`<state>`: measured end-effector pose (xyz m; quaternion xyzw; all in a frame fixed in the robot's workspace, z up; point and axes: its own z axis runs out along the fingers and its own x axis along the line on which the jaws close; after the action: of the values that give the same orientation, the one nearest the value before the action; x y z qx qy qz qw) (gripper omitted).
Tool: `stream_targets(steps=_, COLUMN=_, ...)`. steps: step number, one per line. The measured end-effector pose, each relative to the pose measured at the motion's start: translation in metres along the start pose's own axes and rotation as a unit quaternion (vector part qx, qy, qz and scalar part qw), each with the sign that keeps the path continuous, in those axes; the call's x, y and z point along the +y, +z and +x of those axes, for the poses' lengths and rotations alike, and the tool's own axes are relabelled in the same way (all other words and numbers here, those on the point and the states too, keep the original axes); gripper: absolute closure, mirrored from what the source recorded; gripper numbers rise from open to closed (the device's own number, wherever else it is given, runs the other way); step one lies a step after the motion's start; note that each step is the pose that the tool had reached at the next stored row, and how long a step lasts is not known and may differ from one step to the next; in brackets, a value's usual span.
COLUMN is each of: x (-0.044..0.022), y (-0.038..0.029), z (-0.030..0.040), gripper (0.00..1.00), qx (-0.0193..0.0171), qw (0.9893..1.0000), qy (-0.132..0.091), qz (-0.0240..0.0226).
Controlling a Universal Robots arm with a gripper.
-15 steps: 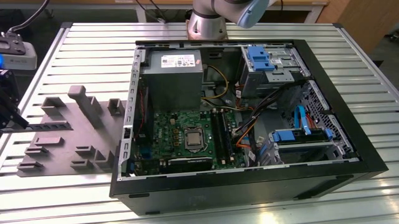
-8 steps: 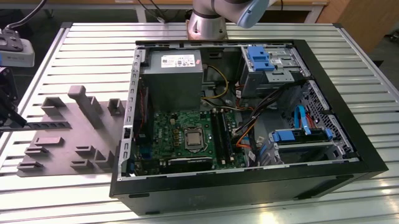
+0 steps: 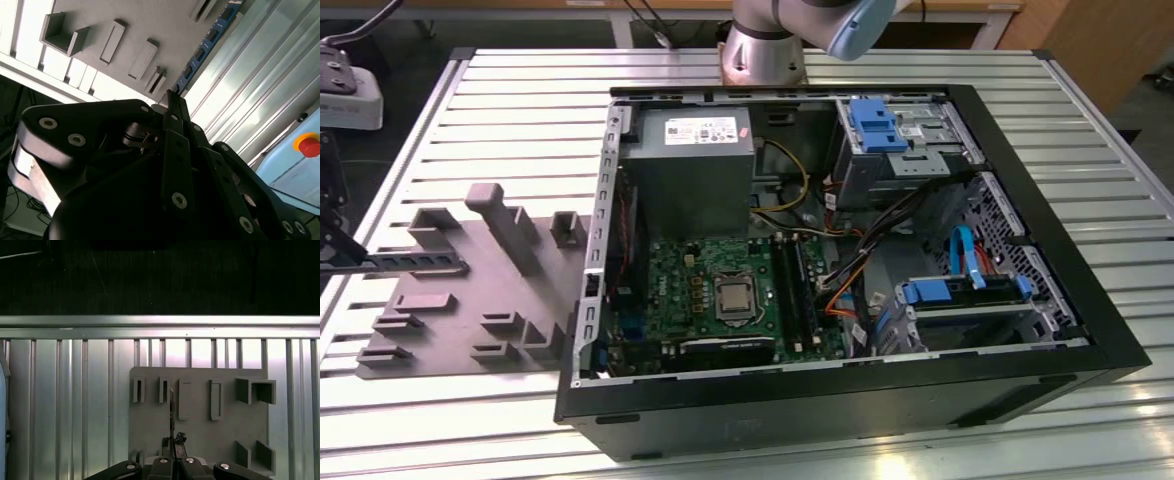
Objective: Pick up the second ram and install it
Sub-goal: 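Pick up the second ram and move it above second insertion slot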
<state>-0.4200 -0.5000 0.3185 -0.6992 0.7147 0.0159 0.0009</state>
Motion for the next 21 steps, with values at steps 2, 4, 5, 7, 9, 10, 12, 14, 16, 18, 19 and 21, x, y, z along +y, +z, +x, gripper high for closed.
stream_targets(steps=2, x=0.0001, y=-0.0024, z=-0.0001, gripper=0.89, qx=0.0, qw=1.0, qy=0.0, qz=0.0)
stream_targets(steps=4, x=0.0001, y=-0.0047, z=-0.0002, gripper=0.89, qx=-0.0001, qw=1.0, qy=0.0, qz=0.0)
stream_targets(steps=5, x=0.0001, y=-0.0058, z=-0.0002, gripper=0.89, qx=-0.0002, qw=1.0, qy=0.0, qz=0.0)
stream_targets(steps=7, x=0.0002, y=-0.0079, z=-0.0003, gripper=0.89, qx=-0.0002, qw=1.0, qy=0.0, qz=0.0)
stream_targets(steps=9, x=0.0002, y=-0.0097, z=-0.0003, gripper=0.89, qx=-0.0004, qw=1.0, qy=0.0, qz=0.0)
stream_targets(steps=10, x=0.0002, y=-0.0107, z=-0.0004, gripper=0.89, qx=-0.0004, qw=1.0, qy=0.0, qz=0.0)
stream_targets(steps=12, x=0.0002, y=-0.0129, z=-0.0005, gripper=0.89, qx=-0.0005, qw=1.0, qy=0.0, qz=0.0)
stream_targets(steps=14, x=0.0003, y=-0.015, z=-0.0006, gripper=0.89, qx=-0.0006, qw=1.0, qy=0.0, qz=0.0)
stream_targets(steps=16, x=0.0004, y=-0.0172, z=-0.0008, gripper=0.89, qx=-0.0006, qw=1.0, qy=0.0, qz=0.0)
stream_targets(steps=18, x=0.0004, y=-0.0194, z=-0.001, gripper=0.89, qx=-0.0006, qw=1.0, qy=0.0, qz=0.0)
stream_targets(steps=19, x=0.0005, y=-0.0207, z=-0.0012, gripper=0.89, qx=-0.0006, qw=1.0, qy=0.0, qz=0.0)
stream_targets(steps=21, x=0.0005, y=-0.0229, z=-0.0014, gripper=0.89, qx=-0.0006, qw=1.0, qy=0.0, qz=0.0)
